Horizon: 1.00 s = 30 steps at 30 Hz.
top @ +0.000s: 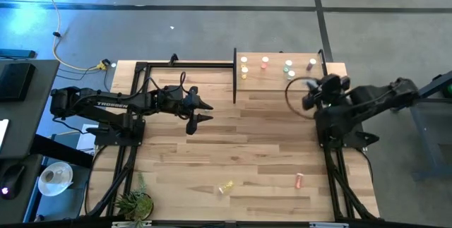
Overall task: Pick and place medicine bottles onto shelf by color
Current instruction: Put the right blue pill bottle on the shelf aligned with the other blue pill bottle
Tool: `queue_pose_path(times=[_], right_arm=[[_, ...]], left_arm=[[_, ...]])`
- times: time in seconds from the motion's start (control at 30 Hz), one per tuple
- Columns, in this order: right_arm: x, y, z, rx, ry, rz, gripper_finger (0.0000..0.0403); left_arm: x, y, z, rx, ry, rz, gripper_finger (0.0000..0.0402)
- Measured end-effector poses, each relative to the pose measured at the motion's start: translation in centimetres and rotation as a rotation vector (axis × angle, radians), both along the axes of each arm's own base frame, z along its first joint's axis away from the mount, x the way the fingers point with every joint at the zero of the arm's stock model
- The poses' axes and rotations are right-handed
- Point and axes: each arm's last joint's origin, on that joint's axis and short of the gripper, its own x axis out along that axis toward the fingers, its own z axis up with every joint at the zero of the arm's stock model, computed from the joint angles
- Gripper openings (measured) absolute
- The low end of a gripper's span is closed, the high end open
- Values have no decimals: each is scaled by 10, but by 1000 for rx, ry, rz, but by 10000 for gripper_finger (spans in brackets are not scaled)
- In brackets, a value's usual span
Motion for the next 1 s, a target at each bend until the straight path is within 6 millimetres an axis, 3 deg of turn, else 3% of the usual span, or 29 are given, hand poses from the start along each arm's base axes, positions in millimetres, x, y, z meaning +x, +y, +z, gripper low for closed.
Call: queue_pose_path(times=[0.2, 0.6, 1.0], right_arm=[[-19, -19, 8, -6, -38, -84, 113], [-11, -39, 41, 43, 46, -52, 113], [3, -72, 28, 284, 141, -196, 113]], left_arm=[[0, 0, 0, -2, 0, 1, 184], [0, 0, 0, -29, -4, 13, 184], [0, 0, 0, -47, -6, 20, 184]])
